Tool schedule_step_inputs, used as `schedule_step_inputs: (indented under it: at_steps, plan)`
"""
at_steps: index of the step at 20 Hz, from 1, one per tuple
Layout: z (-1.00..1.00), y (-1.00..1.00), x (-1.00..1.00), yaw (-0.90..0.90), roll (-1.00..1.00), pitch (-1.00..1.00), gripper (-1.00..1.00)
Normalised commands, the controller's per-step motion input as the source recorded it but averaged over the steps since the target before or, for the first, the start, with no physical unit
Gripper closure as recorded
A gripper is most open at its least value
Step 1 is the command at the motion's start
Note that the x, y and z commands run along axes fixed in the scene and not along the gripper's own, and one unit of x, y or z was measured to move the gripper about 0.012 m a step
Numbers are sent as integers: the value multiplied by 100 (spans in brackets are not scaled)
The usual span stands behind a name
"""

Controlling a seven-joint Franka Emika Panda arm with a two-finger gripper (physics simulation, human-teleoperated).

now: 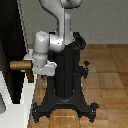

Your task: Open the door by pressing down and pulling on the handle.

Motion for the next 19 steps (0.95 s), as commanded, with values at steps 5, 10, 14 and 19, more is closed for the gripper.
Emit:
schedule_step_inputs:
  at_steps: [5,10,14,19]
  plan:
    - [0,100,0,0,0,0,-100]
    - [0,60,0,0,0,0,-100]
    - [0,25,0,0,0,0,-100]
    - [0,60,0,0,0,0,-100]
